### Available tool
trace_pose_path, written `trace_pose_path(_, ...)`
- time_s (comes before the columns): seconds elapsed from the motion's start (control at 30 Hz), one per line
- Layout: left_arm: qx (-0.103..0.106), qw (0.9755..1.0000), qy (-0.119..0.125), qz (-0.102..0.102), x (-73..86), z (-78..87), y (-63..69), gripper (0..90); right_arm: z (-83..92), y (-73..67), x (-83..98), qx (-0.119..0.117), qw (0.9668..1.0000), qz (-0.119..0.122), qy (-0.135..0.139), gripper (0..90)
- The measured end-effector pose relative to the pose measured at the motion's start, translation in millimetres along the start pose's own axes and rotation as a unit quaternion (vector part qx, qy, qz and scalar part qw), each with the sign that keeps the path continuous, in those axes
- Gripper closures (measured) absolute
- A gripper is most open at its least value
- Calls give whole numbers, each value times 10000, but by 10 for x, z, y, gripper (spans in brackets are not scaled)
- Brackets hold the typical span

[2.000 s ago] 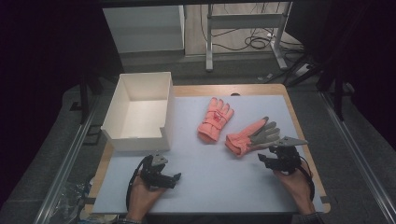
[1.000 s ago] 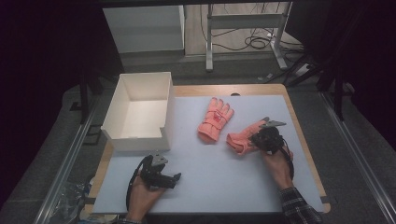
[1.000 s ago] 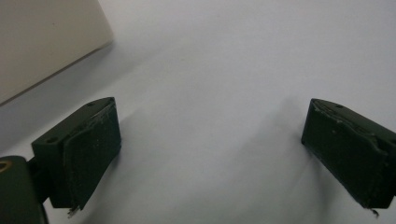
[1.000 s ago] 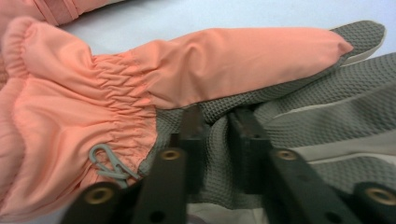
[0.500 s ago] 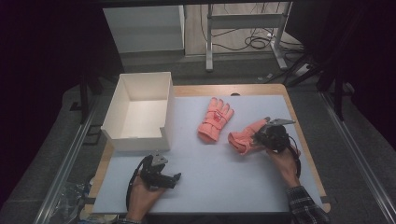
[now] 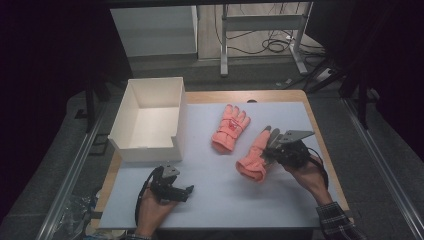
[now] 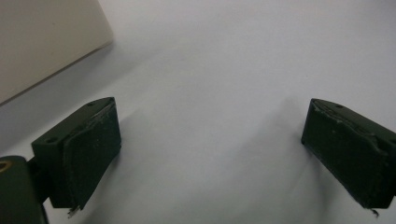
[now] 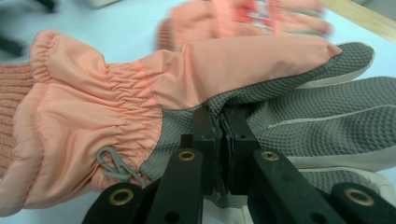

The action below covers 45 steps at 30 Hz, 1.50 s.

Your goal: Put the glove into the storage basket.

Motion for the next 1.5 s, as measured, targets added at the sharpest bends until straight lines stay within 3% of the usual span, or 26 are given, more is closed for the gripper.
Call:
trace_pose_path(0.17,-5,10000,-1,-14,-1,1,-3,46,-25,-290,-72,-526,9970,558,67,849)
trace_pose_path(0.3,-6,10000,16,2,-3,-1,-1,46,-91,-552,-98,-946,9901,1036,71,847)
trace_pose_path(0.5,-1,10000,19,14,-2,-2,2,46,-225,-828,-26,-1335,9790,1540,-31,839)
trace_pose_path(0.63,0,10000,1,-5,0,0,0,46,-315,-839,72,-1331,9779,1600,-192,818)
trace_pose_path(0.77,-1,10000,0,-5,0,0,-1,46,-306,-797,77,-1433,9815,1264,-86,751)
trace_pose_path(0.93,-7,10000,18,-1,-3,-2,-1,46,-195,-702,-29,-1338,9857,1019,92,682)
trace_pose_path(1.13,0,10000,-1,-6,0,0,-1,46,-217,-498,-134,-908,9954,316,1,583)
trace_pose_path(1.33,0,10000,-1,-5,0,0,-1,46,-310,-327,-240,-662,9973,-319,-3,530)
trace_pose_path(1.5,3,10000,2,-5,0,0,0,46,-426,-196,-383,-325,9986,-405,64,510)
Point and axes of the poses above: each handheld gripper's, and its own axes: z roughly backward along the jaws, x roughly out of its underside, y roughly to its right, the point moved 9 cm from there along -z, roughly forward along the jaws, and after that the axes turned 12 degrees about x, right-handed, at the moved point
